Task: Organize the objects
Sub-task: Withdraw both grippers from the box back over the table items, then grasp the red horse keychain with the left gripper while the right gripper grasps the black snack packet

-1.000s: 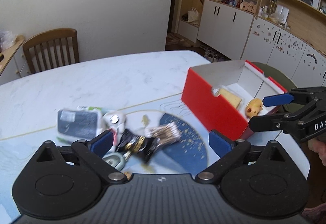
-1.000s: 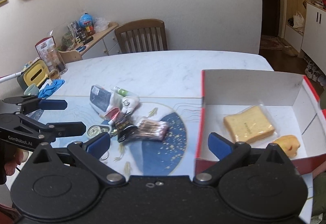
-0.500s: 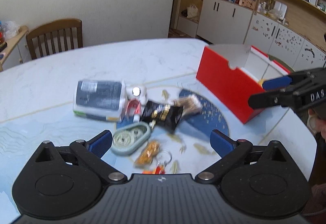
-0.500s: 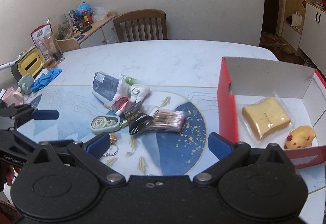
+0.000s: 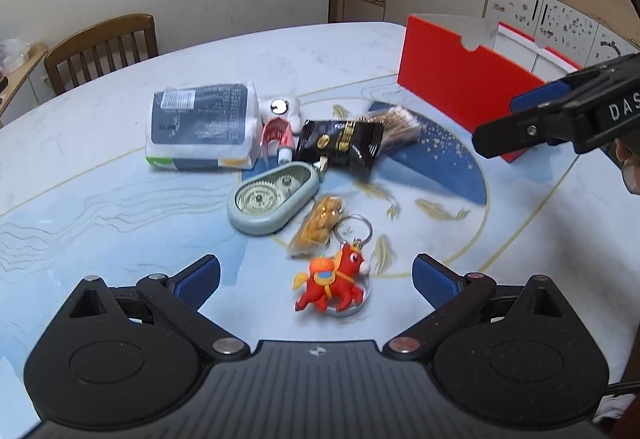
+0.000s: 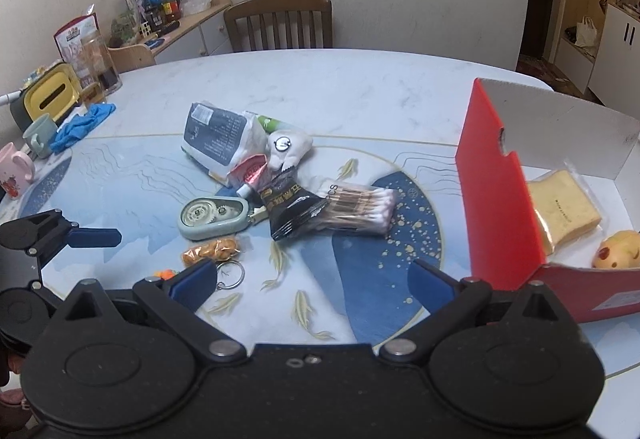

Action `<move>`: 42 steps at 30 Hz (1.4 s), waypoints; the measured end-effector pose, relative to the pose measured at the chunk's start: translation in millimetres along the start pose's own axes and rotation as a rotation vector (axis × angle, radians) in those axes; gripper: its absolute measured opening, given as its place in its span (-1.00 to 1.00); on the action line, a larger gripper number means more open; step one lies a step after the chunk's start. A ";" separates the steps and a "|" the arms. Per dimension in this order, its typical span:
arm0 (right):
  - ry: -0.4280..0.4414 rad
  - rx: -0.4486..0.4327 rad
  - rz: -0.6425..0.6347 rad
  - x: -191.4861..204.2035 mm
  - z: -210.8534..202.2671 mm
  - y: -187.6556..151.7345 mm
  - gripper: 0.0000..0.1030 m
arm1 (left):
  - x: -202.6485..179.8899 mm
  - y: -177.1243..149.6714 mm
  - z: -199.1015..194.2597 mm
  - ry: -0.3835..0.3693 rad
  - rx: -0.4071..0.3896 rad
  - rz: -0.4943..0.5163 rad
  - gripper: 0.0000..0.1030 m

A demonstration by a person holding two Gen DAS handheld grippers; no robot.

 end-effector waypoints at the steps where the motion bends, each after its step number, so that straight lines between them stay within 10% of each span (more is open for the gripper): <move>1: -0.004 0.002 -0.003 0.8 2.8 -0.3 0.97 | 0.0 -1.6 1.7 0.003 0.001 0.004 0.99; 24: -0.018 0.047 -0.148 21.2 74.4 32.2 0.67 | -10.8 -9.1 12.5 0.038 -0.038 0.050 0.97; 42: 0.003 0.106 -0.261 38.2 110.8 45.1 0.31 | -12.7 -12.3 15.4 -0.007 -0.012 0.032 0.10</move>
Point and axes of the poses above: each gripper's, at about its wrist camera, not at the fingertips, and z roughly the way its jaws point, x to its left, y to its top, the point moved 3 cm from there along z, roughly the way its jaws point, and after that the axes turned 3 degrees about -x, right-handed, at the moved point
